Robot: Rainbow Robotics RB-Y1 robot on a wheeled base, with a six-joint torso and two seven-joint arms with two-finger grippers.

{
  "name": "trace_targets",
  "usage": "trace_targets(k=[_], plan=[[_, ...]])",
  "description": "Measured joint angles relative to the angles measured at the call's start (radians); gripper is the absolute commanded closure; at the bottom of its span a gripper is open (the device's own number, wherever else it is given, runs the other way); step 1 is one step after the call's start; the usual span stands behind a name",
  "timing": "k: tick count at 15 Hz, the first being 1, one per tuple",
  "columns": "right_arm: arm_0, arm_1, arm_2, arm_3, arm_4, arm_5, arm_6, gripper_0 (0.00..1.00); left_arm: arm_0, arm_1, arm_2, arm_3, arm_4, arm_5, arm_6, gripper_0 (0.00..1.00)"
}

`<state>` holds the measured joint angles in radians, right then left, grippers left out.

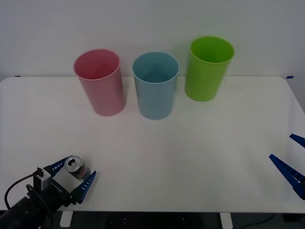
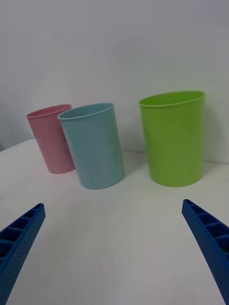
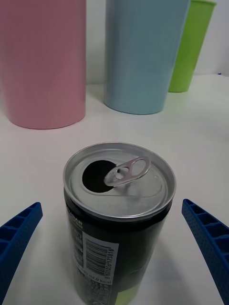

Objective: Grasp the object on the table and drop it into the matching bin: aluminum can to the light blue bin, PET bottle to the pink bin.

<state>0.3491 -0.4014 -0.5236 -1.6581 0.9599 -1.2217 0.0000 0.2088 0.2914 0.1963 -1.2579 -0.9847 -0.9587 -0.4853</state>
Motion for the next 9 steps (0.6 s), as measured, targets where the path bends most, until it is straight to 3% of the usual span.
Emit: trace_targets(k=[5, 6, 7, 9], plan=[[0.0, 0.0, 0.0, 0.0, 0.0, 0.0, 0.0, 0.0, -0.003, -0.012, -0.003, 0.0, 0.0, 0.0, -0.011, 0.0], [0.0, 0.0, 0.0, 0.0, 0.0, 0.0, 0.0, 0.0, -0.003, -0.015, -0.004, 0.0, 0.001, 0.0, -0.013, 0.25], [0.0, 0.0, 0.0, 0.0, 0.0, 0.0, 0.0, 0.0, -0.003, -0.015, -0.004, 0.0, 0.0, 0.0, -0.015, 0.66], [0.0, 0.0, 0.0, 0.0, 0.0, 0.0, 0.0, 0.0, -0.003, -0.015, -0.003, 0.001, 0.0, 0.0, -0.02, 0.94]])
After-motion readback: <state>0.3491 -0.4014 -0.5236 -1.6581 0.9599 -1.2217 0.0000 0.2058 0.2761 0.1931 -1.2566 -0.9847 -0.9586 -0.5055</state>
